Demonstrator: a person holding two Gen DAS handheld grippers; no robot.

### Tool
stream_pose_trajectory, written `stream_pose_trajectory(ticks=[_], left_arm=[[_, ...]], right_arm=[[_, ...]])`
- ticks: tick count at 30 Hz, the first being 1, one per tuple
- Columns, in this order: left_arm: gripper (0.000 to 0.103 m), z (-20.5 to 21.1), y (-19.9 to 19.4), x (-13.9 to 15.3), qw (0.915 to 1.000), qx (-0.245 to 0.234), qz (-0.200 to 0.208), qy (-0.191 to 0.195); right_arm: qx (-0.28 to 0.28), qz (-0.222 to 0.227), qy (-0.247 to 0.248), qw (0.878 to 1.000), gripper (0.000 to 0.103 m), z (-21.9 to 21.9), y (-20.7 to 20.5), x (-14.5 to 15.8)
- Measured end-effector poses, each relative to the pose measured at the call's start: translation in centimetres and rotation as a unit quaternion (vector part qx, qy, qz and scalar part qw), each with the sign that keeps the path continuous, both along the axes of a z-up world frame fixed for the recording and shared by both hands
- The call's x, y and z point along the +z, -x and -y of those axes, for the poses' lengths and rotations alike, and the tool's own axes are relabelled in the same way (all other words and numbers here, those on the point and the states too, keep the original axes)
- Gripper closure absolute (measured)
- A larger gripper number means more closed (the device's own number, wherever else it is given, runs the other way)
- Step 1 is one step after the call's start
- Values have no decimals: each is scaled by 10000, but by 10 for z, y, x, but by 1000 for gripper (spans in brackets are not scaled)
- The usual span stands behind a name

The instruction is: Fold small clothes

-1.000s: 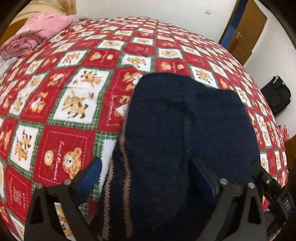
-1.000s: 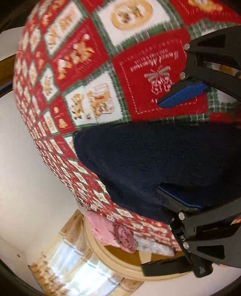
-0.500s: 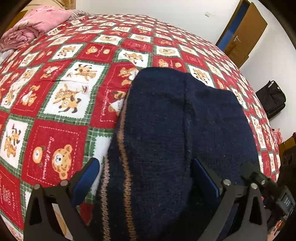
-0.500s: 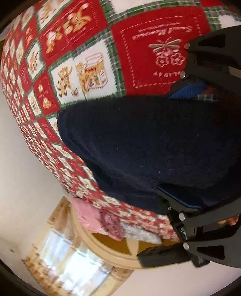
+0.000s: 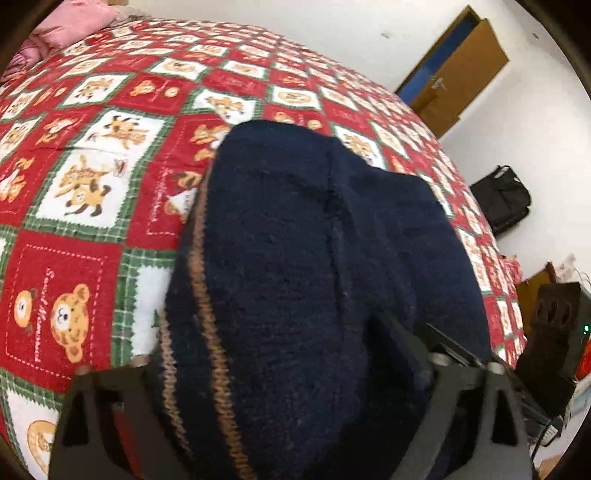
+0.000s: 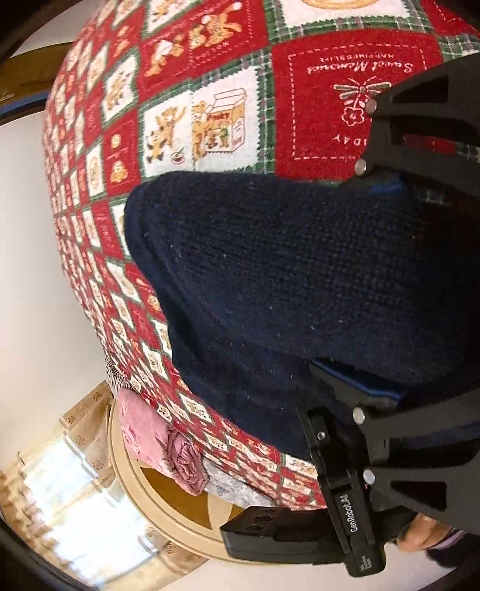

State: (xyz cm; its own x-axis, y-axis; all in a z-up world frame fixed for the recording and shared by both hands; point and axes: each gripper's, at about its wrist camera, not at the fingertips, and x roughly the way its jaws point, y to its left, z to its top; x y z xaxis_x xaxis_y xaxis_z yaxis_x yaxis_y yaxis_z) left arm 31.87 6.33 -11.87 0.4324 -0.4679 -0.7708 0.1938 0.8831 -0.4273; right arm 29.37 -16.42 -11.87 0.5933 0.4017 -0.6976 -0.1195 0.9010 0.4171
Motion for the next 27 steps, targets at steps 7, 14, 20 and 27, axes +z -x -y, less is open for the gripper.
stream_pose_trajectory(ticks=[7,14,20,27], left_arm=[[48,-4,10,4,9993,215,303,-20],[62,10,29,23,9947,379,736,-611],[62,3,42,40,9931,444,913,-584],[62,-21,58,65,9891,720,1181,-501]], right_arm=[[122,319,513,9981,43,-13,5,8],[137,728,1219,9898,53,-34,24,29],[220,1031,1130,9880,54,-41,44,56],[552,1423,1050,9827,55,-70,60,91]])
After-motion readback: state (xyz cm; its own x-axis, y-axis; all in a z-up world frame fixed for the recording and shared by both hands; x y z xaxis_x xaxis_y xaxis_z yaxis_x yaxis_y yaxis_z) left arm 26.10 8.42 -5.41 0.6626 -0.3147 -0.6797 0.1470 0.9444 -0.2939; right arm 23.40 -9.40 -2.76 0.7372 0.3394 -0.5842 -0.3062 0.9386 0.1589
